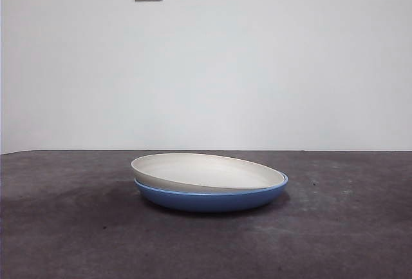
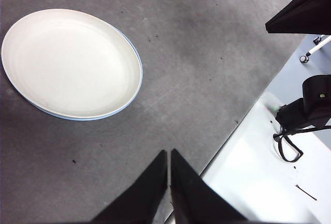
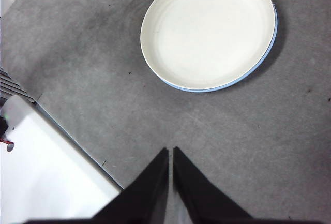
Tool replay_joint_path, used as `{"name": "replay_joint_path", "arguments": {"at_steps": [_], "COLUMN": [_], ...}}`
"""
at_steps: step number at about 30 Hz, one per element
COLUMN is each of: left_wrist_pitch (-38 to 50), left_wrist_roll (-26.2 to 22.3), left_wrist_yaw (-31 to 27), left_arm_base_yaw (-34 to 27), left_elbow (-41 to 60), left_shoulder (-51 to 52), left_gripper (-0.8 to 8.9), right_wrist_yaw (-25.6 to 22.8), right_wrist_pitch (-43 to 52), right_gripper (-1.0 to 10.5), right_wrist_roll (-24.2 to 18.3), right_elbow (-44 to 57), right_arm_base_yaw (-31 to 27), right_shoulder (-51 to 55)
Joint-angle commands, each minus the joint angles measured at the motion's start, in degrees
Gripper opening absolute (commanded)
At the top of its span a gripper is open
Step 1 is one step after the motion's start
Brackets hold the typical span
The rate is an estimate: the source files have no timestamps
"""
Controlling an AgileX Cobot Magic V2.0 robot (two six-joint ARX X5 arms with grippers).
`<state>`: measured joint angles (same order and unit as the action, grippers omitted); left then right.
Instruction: Pick up the white plate, put it on the blue plate, put it on desk
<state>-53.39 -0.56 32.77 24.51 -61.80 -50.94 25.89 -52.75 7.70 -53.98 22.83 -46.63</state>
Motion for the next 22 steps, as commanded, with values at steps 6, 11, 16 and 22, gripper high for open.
{"name": "replay_joint_path", "arguments": {"at_steps": [6, 11, 16, 22], "left_wrist_pitch": [0.7, 1.2, 10.9, 33.6], "left_wrist_roll": [-0.5, -0.6, -1.7, -5.1], "left_wrist_yaw": [0.1, 0.0, -7.8, -15.1], "left_arm_base_yaw": [0.3, 0.1, -5.4, -16.0], "left_elbow": [-0.6, -0.6, -0.4, 7.4], "left_shoulder": [-0.3, 0.7, 5.7, 16.1], "left_gripper": [0.1, 0.1, 0.1, 0.1], "right_wrist_yaw": [0.0, 0.0, 0.0, 0.0], "right_wrist_pitch": [0.5, 0.5, 0.5, 0.5], "right_gripper": [0.1, 0.1, 0.1, 0.1], "right_wrist_roll": [-0.7, -0.7, -0.7, -0.7], "right_elbow": [-1.0, -1.0, -1.0, -1.0], "right_arm_base_yaw": [0.3, 0.3, 0.3, 0.3], "right_shoulder": [-0.4, -0.4, -0.4, -0.4]}}
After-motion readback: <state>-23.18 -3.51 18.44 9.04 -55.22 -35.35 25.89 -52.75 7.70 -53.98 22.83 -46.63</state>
